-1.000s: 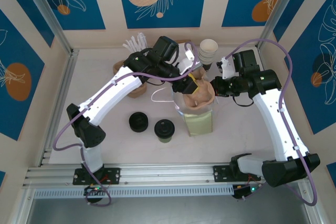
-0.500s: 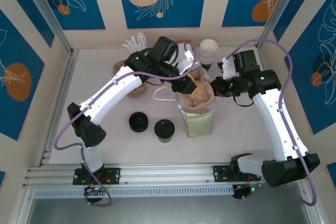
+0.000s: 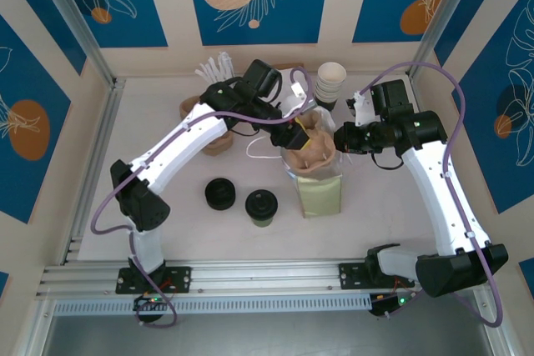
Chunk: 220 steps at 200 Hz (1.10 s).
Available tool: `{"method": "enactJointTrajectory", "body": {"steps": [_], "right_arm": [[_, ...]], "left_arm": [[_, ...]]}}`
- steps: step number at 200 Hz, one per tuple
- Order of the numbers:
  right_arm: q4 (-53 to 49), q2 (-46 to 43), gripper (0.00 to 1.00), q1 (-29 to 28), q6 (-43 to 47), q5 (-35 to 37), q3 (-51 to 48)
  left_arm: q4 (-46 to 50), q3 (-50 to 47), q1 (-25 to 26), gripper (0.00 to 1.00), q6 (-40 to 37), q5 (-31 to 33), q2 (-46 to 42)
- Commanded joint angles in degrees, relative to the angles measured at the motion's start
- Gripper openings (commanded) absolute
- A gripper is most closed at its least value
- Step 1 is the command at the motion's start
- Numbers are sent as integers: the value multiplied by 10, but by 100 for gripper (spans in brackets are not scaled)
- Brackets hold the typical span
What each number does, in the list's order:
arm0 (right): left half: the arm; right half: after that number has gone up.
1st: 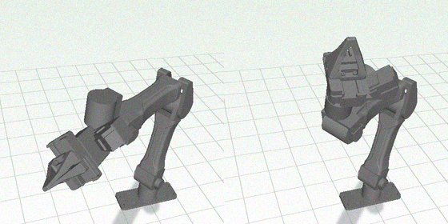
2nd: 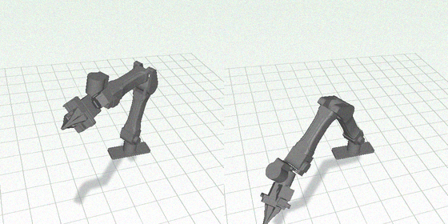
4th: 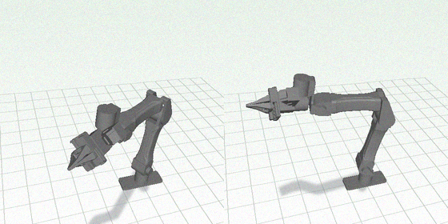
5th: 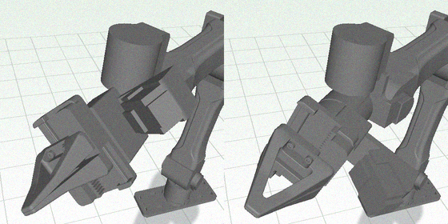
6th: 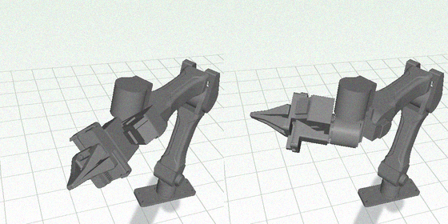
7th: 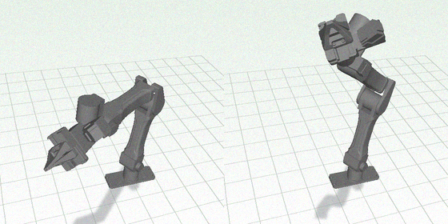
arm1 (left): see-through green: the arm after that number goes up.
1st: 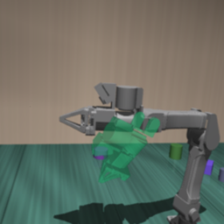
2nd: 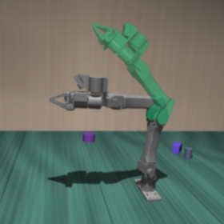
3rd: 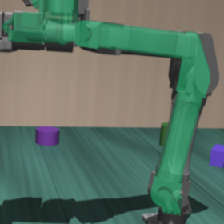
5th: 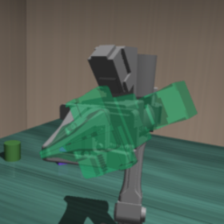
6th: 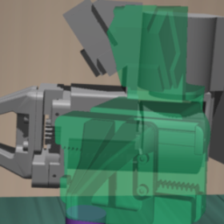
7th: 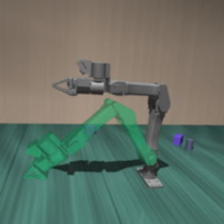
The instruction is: Pack the takeout coffee
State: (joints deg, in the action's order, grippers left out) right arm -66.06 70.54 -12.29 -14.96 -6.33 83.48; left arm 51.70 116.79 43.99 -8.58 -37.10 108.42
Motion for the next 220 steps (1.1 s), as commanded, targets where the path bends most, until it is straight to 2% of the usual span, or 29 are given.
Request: {"method": "enactJointTrajectory", "body": {"steps": [1, 68, 162, 177, 220], "right_arm": [[6, 0, 16, 3, 2, -22, -3], [30, 21, 18, -3, 35, -83, -3], [47, 33, 22, -10, 79, -115, -1], [45, 36, 25, -10, 73, -110, 3], [20, 30, 46, -1, 48, -84, 42]], "left_arm": [[17, 18, -3, 36, -27, -15, 17], [94, 85, -3, 36, -95, 19, 53], [94, 88, -8, 37, -150, 52, 74], [94, 89, -8, 37, -153, 51, 80], [86, 87, -8, 36, -152, 49, 86]]}}
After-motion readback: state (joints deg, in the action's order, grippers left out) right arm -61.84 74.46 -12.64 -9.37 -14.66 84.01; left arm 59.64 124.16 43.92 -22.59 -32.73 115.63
